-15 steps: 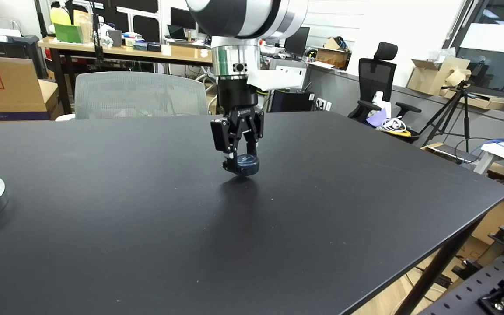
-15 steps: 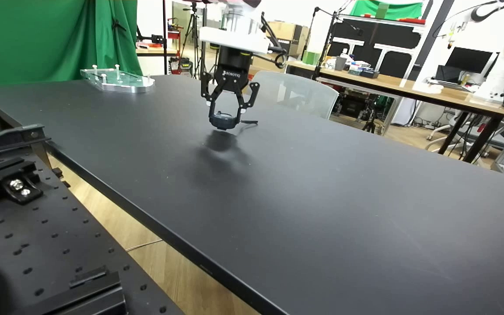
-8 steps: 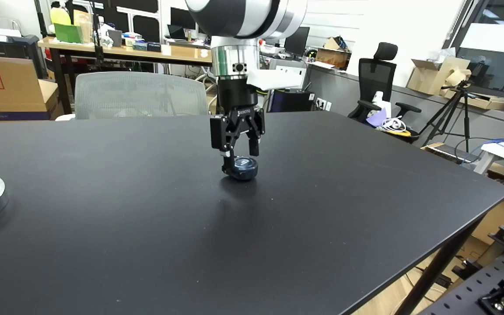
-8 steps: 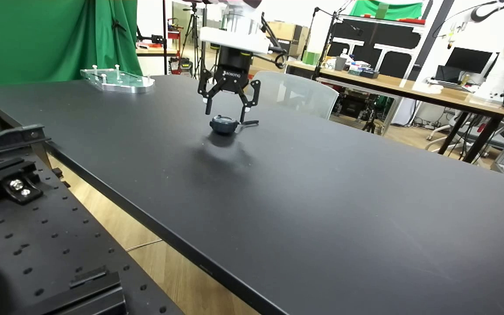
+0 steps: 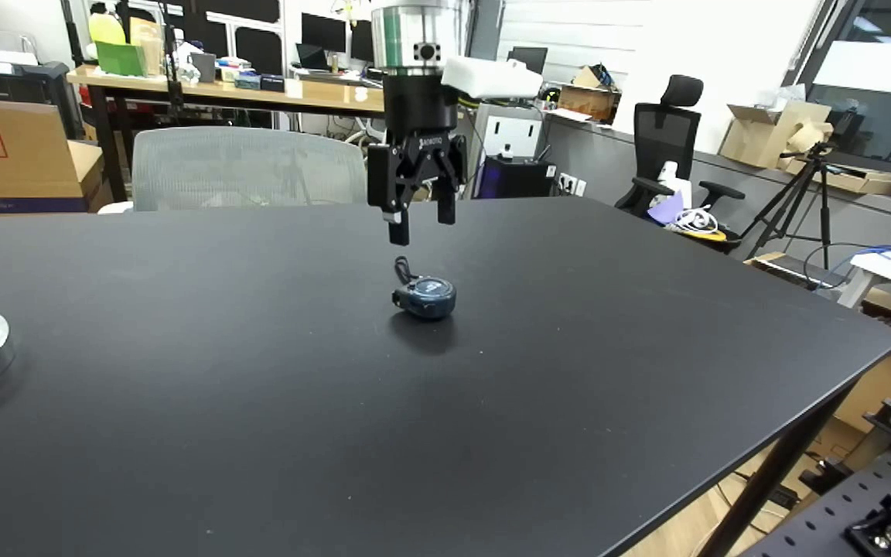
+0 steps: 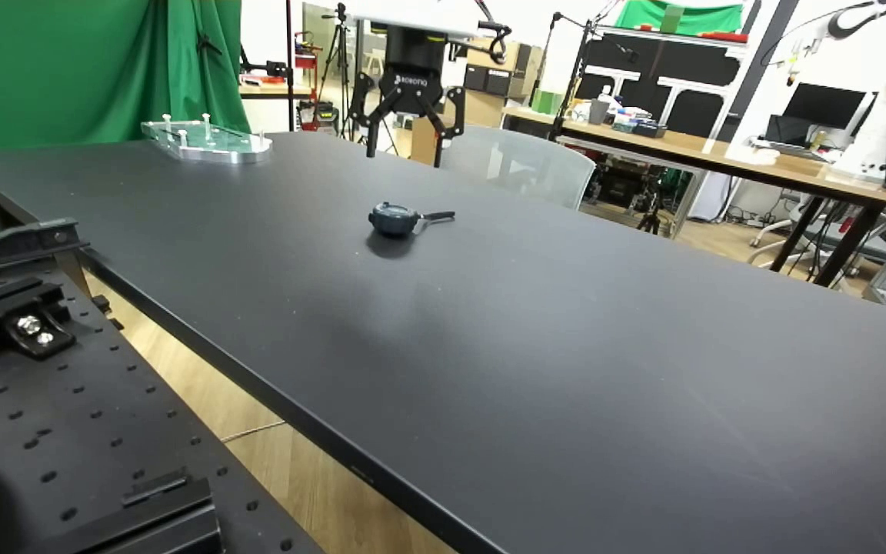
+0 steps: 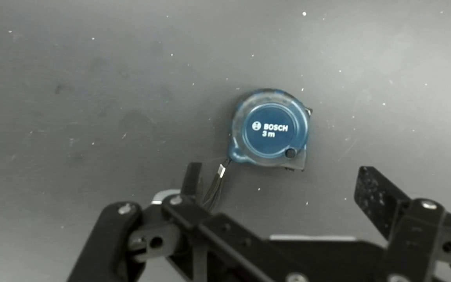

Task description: Move the black measuring tape to the left

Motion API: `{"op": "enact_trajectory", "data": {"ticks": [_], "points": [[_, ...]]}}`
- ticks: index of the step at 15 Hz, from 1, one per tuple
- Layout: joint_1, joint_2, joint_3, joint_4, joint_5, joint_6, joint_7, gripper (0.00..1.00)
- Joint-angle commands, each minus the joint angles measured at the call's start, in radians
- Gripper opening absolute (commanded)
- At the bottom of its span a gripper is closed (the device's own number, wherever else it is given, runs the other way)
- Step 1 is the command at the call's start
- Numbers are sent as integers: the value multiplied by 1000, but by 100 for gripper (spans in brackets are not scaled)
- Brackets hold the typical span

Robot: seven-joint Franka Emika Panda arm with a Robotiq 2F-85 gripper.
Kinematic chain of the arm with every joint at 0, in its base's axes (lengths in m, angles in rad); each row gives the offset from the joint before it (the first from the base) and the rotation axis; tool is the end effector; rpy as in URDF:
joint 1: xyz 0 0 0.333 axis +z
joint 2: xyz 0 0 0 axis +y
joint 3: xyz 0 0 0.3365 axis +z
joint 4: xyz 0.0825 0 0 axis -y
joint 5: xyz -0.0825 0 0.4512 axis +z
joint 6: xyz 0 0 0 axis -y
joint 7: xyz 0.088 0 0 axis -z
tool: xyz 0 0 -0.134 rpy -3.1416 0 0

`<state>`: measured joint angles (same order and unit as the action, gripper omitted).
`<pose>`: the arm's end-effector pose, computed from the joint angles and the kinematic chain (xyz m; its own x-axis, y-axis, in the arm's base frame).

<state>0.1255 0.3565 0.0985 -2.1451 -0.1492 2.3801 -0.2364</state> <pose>0.5875 0.1316 0.1643 0.8354 0.5340 -0.1302 0.5412 -0.8405 0.0252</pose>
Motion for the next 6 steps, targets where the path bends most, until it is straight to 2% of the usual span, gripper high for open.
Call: {"op": "enact_trajectory", "data": {"ticks": [1,6], "points": [[-7,-172,5,-134,-23,49,21,100],[-24,-311,-3,-231,-8,64,6,100]]}}
